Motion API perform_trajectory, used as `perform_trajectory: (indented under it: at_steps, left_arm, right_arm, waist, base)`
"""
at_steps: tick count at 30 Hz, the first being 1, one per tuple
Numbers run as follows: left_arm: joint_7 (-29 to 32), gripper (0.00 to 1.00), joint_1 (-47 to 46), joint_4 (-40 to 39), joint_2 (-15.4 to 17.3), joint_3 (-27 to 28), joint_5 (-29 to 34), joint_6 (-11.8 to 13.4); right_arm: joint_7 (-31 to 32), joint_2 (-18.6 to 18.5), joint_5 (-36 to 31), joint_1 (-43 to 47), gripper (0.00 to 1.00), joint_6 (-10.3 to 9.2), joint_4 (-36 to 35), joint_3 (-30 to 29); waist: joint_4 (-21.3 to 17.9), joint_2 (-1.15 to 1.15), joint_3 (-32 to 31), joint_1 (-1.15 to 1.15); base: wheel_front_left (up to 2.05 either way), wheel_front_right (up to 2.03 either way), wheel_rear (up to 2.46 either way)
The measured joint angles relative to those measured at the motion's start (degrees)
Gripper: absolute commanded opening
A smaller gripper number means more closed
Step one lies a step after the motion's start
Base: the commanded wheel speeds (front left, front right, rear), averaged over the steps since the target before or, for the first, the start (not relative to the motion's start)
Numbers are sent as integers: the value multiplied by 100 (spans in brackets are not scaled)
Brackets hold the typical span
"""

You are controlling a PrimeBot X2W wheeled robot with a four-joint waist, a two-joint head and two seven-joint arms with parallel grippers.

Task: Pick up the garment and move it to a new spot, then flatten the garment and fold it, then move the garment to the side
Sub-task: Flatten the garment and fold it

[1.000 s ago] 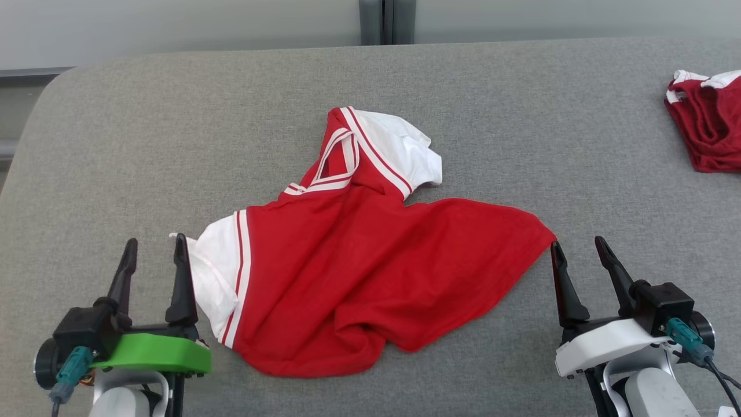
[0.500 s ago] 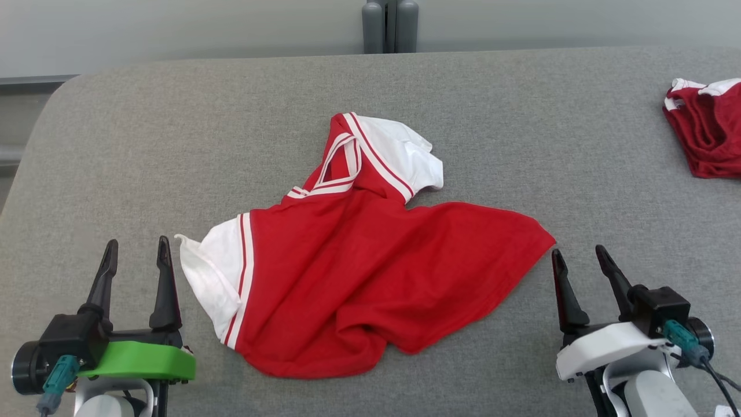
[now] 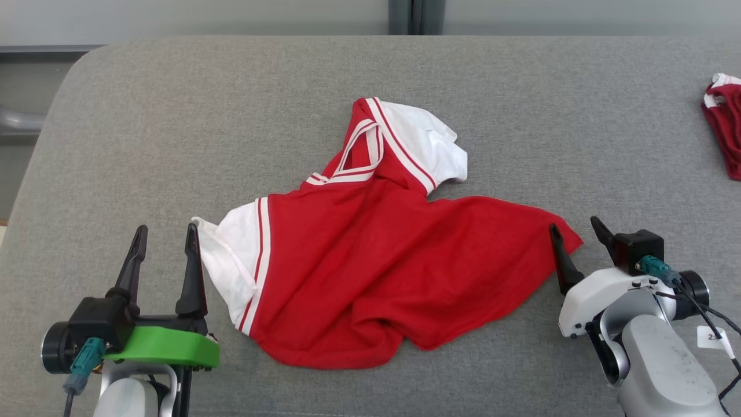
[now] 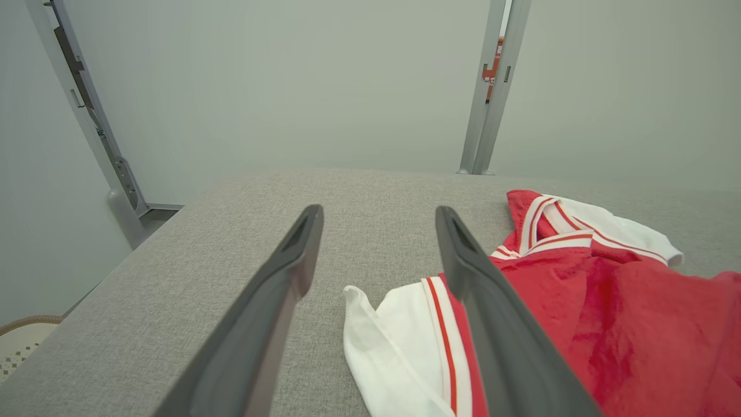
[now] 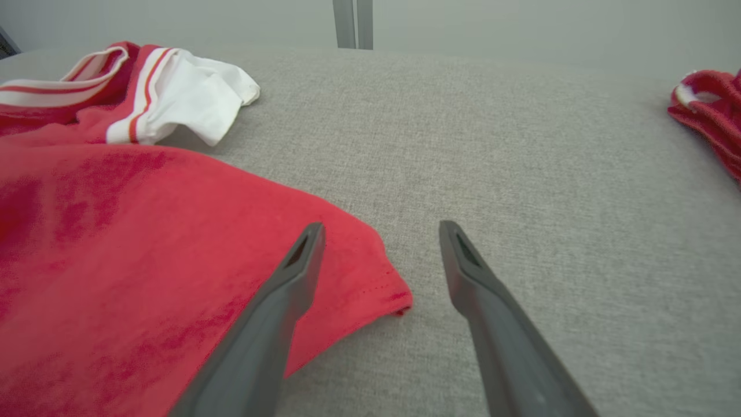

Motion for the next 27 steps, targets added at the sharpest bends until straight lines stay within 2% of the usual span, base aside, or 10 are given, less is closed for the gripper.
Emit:
perform_trajectory:
  at_steps: [4, 5, 6, 7, 13, 22, 27]
  left_arm:
    - [0, 100, -9, 30, -34, -34, -2, -1]
    - [0, 100, -12, 40, -37, -30, -8, -1]
    - [0, 100, -13, 45, -37, -26, -9, -1]
    - [0, 100, -13, 53, -38, -21, -10, -1]
    - [0, 100, -22, 77, -56, -60, -11, -9]
    - [0, 100, -187, 123, -89, -307, -59, -9]
    - [0, 100, -236, 164, -122, -408, -105, -9]
  right_arm:
    - [14, 29, 35, -21, 100, 0, 509, 9]
    - [10, 37, 80, -21, 93, 0, 600, 33]
    - [-3, 49, 140, -24, 4, 0, 650, 49]
    - [-33, 52, 181, -42, 0, 0, 690, 74]
    - [-149, -141, 280, -446, 0, 2, 799, 162]
    - [3, -1212, 243, -1953, 0, 2, 725, 7]
    - [107, -1451, 219, -2611, 0, 2, 847, 45]
  waist:
    - [130, 0, 67, 0]
    - [154, 0, 83, 0]
    - [168, 0, 97, 0]
    - [179, 0, 111, 0]
    - [203, 0, 98, 0]
    - [447, 0, 110, 0]
    - [647, 0, 157, 0]
  base:
    - [0, 0, 0]
    - [0, 0, 0]
    - [0, 0, 0]
    - [0, 0, 0]
    - [0, 0, 0]
    - [0, 0, 0]
    - [0, 0, 0]
